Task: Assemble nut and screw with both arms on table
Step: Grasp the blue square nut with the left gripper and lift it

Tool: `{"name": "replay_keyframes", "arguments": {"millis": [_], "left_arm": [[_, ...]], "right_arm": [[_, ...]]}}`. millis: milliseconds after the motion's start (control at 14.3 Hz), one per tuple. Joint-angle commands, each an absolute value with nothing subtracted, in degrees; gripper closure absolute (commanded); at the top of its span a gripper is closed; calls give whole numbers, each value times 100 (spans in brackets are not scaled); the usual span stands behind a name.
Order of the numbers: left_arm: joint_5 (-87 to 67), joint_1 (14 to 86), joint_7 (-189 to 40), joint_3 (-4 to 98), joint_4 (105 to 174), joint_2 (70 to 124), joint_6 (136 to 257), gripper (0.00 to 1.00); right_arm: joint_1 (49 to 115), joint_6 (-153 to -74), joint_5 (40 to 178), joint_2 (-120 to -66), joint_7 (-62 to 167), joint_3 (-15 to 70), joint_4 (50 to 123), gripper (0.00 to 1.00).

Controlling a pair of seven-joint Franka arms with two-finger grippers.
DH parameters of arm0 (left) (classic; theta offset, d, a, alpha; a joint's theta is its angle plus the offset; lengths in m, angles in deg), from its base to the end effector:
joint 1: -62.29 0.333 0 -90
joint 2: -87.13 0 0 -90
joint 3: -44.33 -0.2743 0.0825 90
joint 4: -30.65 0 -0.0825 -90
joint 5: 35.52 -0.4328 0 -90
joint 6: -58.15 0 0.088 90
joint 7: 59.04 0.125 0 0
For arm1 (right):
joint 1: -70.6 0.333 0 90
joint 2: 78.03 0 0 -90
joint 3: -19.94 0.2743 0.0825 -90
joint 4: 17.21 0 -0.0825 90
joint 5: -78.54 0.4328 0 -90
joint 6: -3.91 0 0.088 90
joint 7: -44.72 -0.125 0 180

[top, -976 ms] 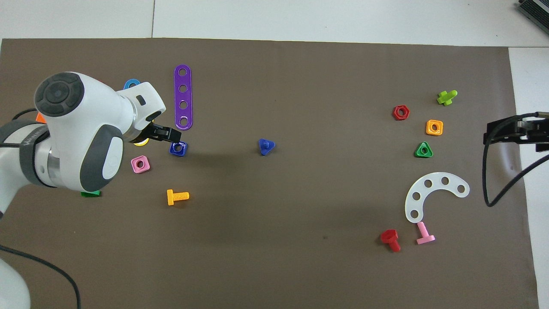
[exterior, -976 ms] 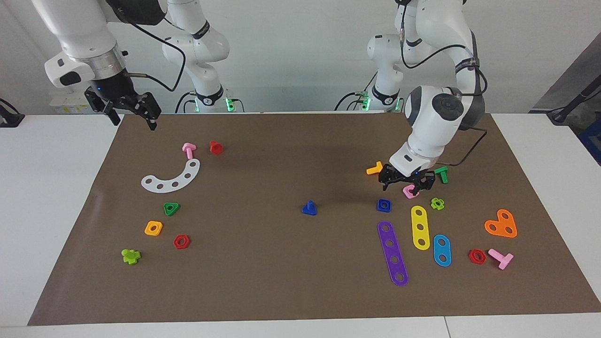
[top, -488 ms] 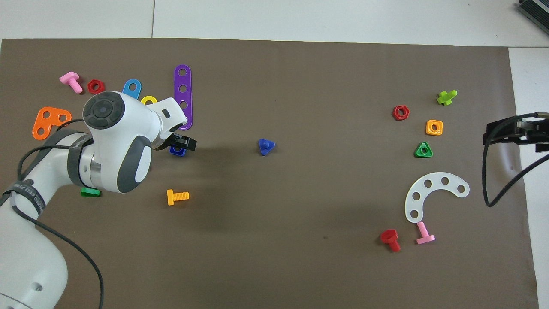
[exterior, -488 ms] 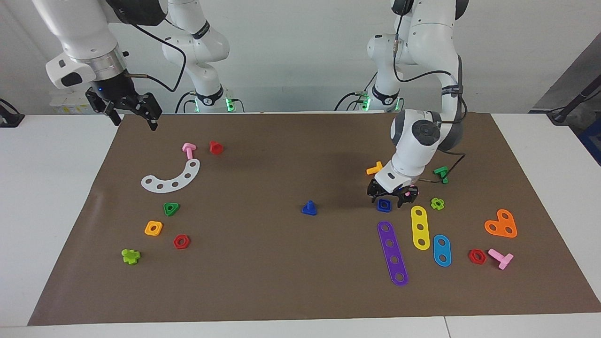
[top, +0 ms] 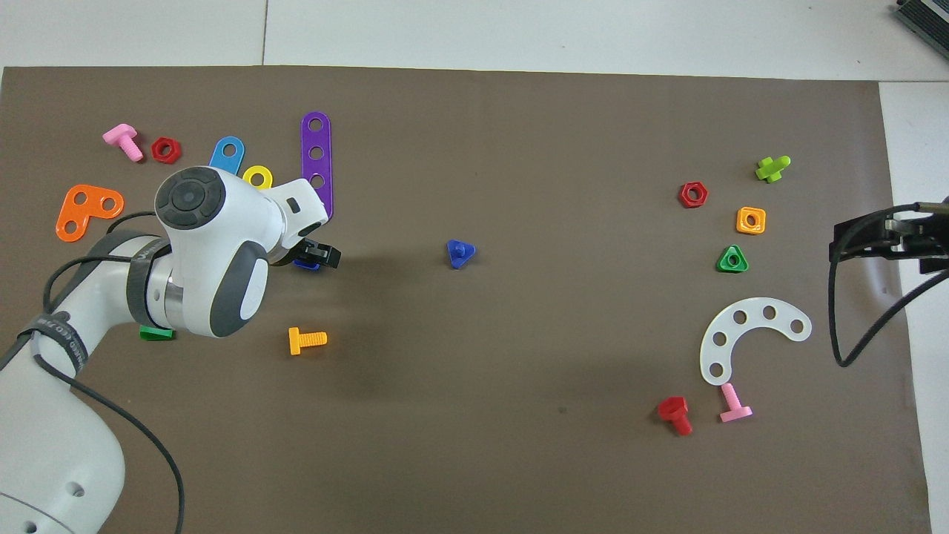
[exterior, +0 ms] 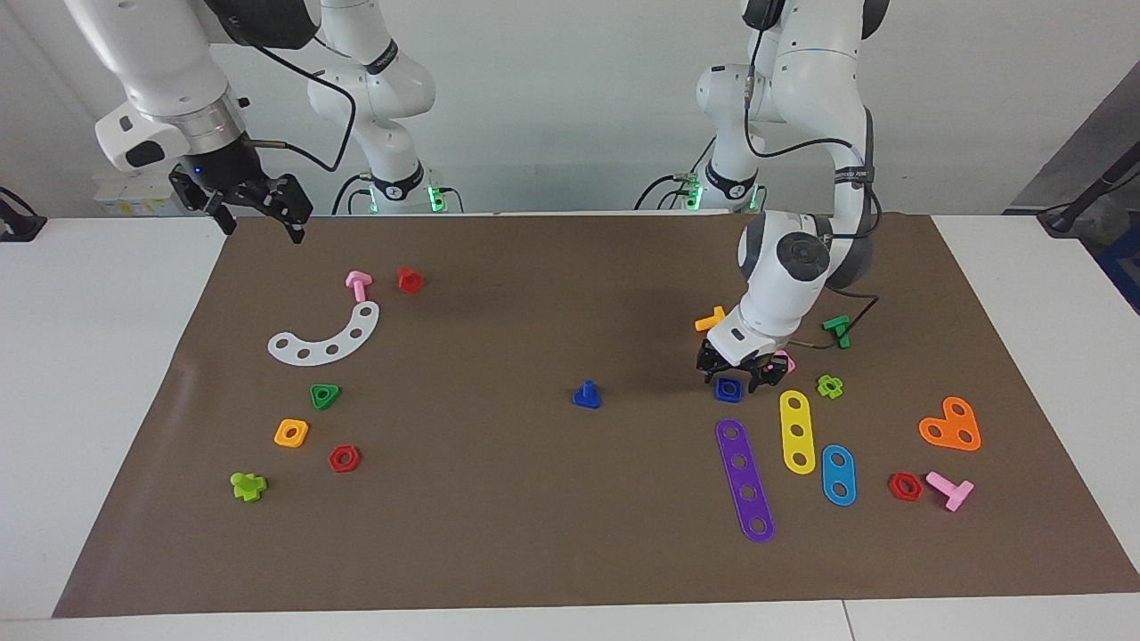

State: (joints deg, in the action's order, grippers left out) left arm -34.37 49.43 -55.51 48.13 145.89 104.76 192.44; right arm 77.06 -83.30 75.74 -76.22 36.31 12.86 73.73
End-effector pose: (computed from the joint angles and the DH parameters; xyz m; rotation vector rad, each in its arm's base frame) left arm 0.5996 -0.1805 0.2131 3.0607 -0.5178 0.0329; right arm 0.5890 -0.0136 0.5709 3.0843 -0.2458 -0.0474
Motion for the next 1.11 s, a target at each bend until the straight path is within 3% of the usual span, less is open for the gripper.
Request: {"name": "replay_keyframes", "arguments": {"millis": [0,767,1045], "left_arm": [[-3341,4858,-5412,4723,14851,10400,19499,21],[-3350,4779,-5412,4723,14983,10435,19772,32],[-3385,4787,-5360,4723,14948,10435,19719,42]], "right_arm": [[7685,-8302,7678,-7530,3743,1256,7481,0],[7711,-8302,7678,-7504,3734,1291,7455,0],[7711,-8301,7687,-7504,3734,1291,7455,0]]}}
